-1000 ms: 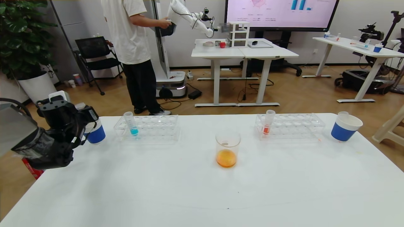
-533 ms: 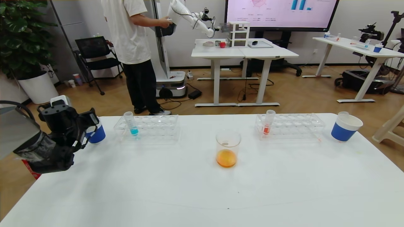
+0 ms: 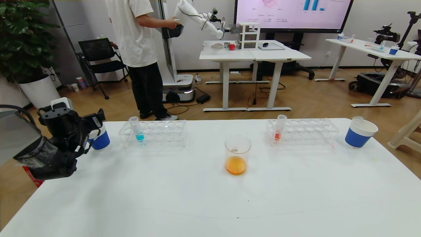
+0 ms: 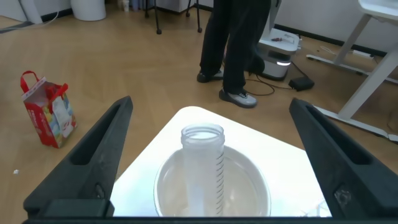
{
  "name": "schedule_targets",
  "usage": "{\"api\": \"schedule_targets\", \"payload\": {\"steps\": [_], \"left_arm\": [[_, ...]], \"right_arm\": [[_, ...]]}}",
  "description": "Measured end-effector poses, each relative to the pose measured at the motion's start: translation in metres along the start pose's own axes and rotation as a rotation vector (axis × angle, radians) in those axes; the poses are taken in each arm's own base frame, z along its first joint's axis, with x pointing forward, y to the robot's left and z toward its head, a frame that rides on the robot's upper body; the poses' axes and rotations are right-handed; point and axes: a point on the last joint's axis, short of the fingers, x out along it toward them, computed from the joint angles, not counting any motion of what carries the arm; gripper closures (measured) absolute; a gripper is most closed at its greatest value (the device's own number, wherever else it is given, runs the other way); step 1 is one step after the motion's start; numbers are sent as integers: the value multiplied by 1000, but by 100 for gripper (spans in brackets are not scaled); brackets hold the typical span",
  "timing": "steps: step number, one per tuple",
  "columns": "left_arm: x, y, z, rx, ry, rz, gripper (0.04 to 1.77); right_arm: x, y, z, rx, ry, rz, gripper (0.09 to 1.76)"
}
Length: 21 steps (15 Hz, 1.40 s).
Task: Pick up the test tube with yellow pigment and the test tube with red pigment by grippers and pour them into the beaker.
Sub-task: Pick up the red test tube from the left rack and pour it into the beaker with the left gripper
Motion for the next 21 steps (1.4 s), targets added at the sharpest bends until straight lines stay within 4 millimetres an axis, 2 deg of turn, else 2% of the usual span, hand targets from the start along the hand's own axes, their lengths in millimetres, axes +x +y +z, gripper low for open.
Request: {"api": "schedule_targets", "payload": {"steps": [3,6,11,14,17,21], "left_arm": [[2,-9,20,16,-24,-18,6],[-3,-38,46,45,-9,-75,6],[-37,-109,79,29,-29,-241,6],[-65,-139,93,29,-56,-299,6],[-95,-148,121,47,-113,-333,6],[-142,-131,154,81,-114,-366,6]], "right_arm": [[0,0,0,0,0,0,11],[0,0,0,0,0,0,11],[0,0,0,0,0,0,11],[0,0,0,0,0,0,11],[0,0,0,0,0,0,11],[0,0,0,0,0,0,11]]}}
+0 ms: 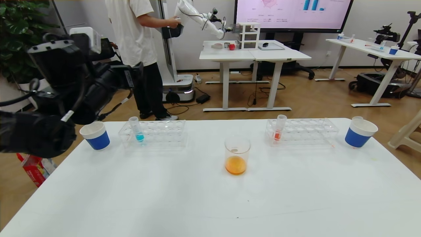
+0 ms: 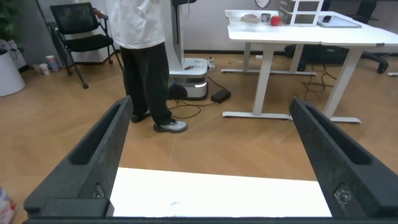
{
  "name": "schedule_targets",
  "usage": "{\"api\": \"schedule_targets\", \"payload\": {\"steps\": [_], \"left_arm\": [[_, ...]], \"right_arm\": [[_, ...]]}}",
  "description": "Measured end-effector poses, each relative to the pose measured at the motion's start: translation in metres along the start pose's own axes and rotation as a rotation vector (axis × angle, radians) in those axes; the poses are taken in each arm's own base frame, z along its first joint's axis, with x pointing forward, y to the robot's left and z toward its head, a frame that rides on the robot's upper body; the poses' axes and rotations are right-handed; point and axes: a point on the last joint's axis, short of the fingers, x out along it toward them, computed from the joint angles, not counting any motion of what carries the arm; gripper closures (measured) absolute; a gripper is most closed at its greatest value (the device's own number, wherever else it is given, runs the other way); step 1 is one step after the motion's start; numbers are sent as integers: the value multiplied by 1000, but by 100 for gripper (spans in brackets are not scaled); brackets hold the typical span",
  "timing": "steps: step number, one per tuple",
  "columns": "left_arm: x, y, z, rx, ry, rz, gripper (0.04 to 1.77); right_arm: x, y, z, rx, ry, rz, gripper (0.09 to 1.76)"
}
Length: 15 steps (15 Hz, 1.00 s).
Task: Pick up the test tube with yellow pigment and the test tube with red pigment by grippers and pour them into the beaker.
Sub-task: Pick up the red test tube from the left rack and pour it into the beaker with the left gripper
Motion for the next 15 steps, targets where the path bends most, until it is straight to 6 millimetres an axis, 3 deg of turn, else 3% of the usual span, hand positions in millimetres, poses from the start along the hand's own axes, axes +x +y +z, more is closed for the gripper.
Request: {"api": "schedule_targets", "payload": {"steps": [3,8,11,15], "left_arm": [[-48,17,17,54,39,-3,6],[-128,62,36,111,118,72,6],[-181,87,46,132,168,143,6],[-261,105,53,133,182,189,6]], "right_arm": [[0,0,0,0,0,0,11],[0,0,0,0,0,0,11],[0,0,0,0,0,0,11],[0,0,0,0,0,0,11]]}}
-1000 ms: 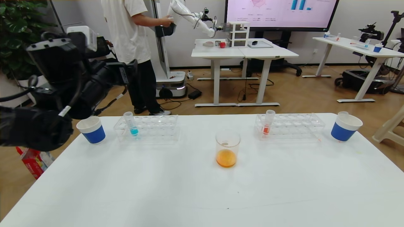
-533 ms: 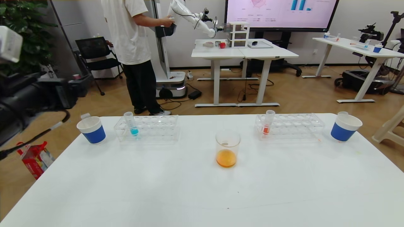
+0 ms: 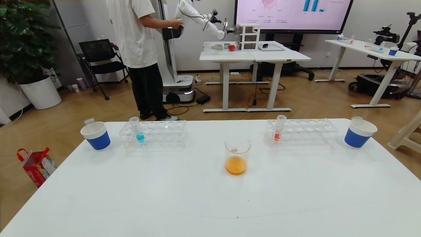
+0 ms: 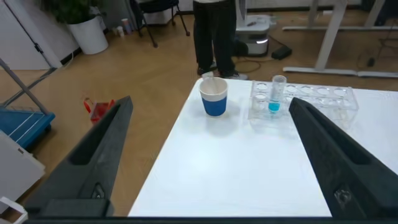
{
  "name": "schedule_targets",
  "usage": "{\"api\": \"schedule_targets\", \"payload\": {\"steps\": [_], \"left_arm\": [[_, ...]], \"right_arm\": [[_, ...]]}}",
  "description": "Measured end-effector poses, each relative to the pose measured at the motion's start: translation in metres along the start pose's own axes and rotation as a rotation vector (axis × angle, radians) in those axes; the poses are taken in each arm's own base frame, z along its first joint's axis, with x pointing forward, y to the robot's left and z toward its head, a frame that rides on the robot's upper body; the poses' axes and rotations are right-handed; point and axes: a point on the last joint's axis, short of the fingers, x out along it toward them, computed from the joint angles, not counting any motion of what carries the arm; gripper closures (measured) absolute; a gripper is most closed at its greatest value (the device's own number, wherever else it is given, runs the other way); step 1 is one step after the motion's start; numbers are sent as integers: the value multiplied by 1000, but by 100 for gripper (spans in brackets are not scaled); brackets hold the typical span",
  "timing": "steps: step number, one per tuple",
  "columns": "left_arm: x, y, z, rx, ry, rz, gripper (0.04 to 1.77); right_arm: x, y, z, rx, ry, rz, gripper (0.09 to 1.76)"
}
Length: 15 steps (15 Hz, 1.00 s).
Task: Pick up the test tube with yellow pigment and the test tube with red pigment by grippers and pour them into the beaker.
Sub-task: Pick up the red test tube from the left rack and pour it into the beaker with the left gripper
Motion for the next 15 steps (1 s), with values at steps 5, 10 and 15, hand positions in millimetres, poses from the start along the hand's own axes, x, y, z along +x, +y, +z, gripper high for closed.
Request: {"api": "schedule_targets", "payload": {"steps": [5,10,15], "left_arm": [[-69,21,-28,-37,-131,18,6],[-107,25,-82,-34,-302,-111,6],[-80,7,-156,-84,-227,-175,6]], "right_arm": [[0,0,0,0,0,0,11],[0,0,0,0,0,0,11],[0,0,0,0,0,0,11]]}}
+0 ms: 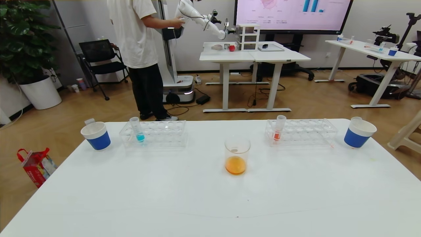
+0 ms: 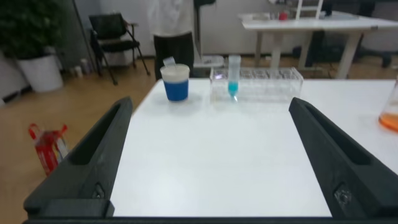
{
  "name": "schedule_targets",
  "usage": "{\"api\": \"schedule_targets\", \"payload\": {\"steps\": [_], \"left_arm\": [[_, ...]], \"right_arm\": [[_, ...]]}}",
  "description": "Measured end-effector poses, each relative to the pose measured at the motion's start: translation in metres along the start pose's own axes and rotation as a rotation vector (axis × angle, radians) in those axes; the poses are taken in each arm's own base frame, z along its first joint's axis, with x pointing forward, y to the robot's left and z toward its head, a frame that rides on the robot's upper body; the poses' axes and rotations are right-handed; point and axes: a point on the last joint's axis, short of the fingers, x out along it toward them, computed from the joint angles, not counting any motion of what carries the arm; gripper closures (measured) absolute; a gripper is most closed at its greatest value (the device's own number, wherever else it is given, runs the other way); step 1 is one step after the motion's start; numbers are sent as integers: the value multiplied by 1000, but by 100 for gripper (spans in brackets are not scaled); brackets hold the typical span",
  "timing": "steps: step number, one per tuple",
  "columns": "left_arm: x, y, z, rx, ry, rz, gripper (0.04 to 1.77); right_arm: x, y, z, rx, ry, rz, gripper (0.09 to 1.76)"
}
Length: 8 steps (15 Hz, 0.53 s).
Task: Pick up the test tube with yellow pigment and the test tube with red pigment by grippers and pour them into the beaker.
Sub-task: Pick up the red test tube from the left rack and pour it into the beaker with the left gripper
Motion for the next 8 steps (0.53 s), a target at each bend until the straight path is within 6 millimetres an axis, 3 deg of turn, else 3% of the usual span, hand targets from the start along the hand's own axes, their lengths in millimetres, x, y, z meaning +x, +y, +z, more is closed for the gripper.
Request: {"api": "schedule_targets", "payload": {"steps": [2,8], "left_arm": [[0,-5,-30,-32,183,-132,6],[0,-5,-36,-45,208,-135,6]], "right_arm": [[0,0,0,0,0,0,11],[0,0,0,0,0,0,11]]}}
